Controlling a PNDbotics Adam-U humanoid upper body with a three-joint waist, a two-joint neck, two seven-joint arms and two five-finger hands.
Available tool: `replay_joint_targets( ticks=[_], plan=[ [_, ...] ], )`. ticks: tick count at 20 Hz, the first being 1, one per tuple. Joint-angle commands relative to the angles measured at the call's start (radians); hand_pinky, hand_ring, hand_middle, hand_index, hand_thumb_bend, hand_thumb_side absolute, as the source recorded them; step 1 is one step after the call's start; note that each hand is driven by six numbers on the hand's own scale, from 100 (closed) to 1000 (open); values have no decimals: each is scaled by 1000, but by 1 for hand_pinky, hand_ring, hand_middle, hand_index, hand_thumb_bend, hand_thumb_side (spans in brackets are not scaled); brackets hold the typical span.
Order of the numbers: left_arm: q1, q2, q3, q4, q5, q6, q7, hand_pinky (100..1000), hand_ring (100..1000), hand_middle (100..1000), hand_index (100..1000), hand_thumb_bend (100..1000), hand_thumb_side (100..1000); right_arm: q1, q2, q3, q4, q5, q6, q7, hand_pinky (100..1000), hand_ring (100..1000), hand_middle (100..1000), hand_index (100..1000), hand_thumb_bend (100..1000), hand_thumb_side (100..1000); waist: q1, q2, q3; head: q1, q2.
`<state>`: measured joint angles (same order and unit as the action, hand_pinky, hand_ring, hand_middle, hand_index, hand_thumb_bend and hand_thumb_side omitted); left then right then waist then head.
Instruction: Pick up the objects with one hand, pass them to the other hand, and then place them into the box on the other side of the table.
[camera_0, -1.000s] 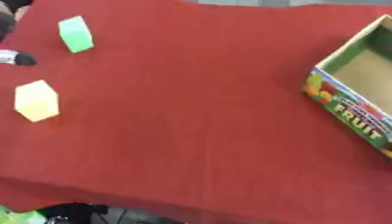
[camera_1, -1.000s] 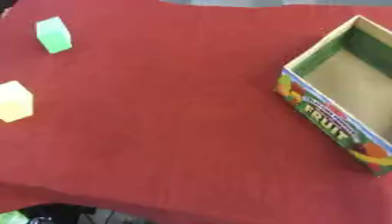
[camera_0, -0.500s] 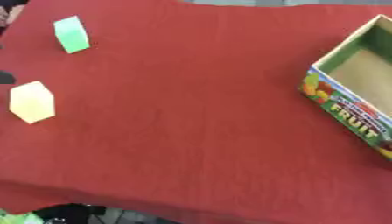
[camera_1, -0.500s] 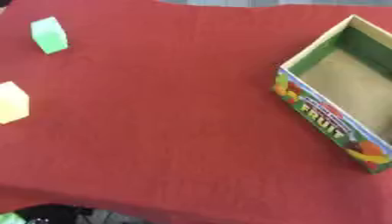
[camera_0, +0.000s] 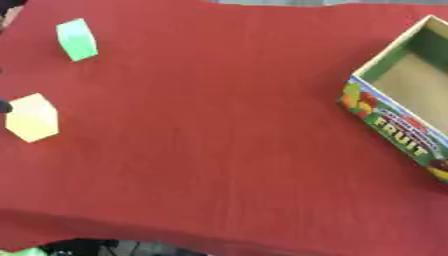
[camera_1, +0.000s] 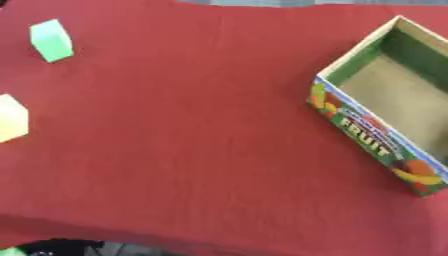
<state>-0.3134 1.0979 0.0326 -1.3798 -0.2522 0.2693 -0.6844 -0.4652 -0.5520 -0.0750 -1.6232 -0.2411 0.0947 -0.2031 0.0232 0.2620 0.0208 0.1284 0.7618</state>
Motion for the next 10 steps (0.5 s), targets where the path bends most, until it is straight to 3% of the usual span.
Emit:
replay_joint_targets(
  ticks=[1, 10],
  plan=[
    [-16, 26, -3, 3, -63, 2, -14, 901, 894, 814, 836, 823, 276, -8, -21, -4, -20, 7, -2, 5, 797, 803, 781, 812, 396, 353, 0, -13, 0, 7, -3],
    [-18, -9, -42, 21, -113, -12, -61, 899, 898, 815, 823, 768, 217, -7, -11, -4, -18, 8, 0, 7, 797, 802, 780, 812, 396, 354, -1, -8, -2, 15, -1]
  ],
)
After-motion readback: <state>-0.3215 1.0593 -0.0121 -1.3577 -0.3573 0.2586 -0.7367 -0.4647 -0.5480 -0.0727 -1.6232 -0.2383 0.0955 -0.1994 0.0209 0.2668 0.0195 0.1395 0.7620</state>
